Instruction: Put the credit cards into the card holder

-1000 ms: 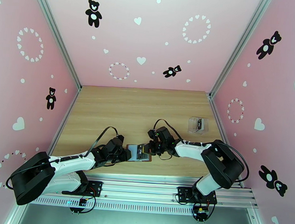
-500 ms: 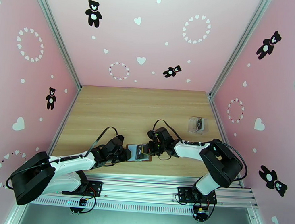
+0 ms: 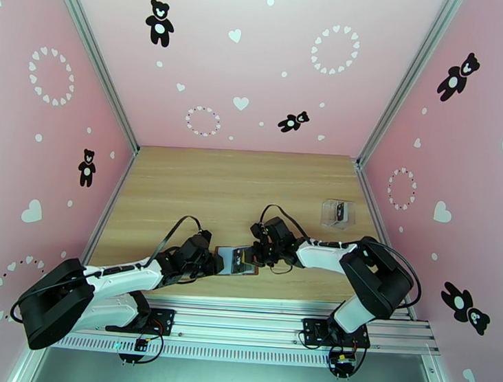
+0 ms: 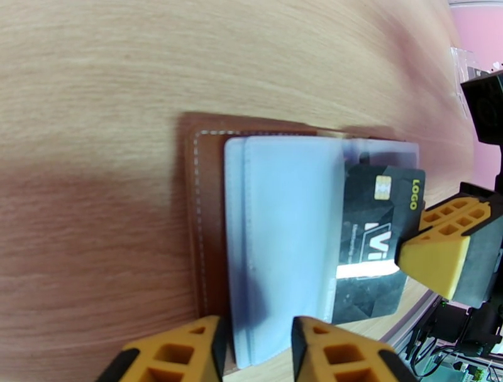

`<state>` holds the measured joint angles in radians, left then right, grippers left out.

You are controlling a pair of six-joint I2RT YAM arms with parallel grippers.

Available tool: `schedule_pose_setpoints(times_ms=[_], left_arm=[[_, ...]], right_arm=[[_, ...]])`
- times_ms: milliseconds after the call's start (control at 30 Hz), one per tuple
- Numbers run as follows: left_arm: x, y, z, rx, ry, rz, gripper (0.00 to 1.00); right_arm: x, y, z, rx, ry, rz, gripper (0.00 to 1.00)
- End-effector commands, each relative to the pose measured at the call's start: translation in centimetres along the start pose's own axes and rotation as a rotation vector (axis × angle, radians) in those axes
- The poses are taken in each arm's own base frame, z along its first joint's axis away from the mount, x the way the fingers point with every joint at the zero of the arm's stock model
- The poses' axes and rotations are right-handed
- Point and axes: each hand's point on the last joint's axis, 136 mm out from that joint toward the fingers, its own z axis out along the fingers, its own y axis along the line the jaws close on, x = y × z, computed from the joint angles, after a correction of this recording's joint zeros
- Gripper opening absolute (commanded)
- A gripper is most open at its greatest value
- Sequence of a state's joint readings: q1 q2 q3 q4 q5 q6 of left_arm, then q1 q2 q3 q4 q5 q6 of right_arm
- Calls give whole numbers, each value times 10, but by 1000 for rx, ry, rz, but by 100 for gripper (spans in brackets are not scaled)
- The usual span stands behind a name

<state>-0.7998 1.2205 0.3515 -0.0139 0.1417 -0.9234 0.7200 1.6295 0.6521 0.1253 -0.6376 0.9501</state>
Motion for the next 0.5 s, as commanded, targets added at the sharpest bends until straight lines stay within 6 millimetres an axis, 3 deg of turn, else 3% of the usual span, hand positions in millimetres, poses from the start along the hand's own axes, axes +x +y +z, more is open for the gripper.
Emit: schedule_pose_setpoints(times_ms=[0,400,467], left_arm=[[-1,10,3,-45,-2,8,34],[-1,9,3,-44,-2,12,34],[-1,9,2,-47,0,10,34]], right_arm=[[4,-8,8,42,32,13,0],[4,-5,19,65,56,-3,0],[3,-6,17,84,52,-8,10]])
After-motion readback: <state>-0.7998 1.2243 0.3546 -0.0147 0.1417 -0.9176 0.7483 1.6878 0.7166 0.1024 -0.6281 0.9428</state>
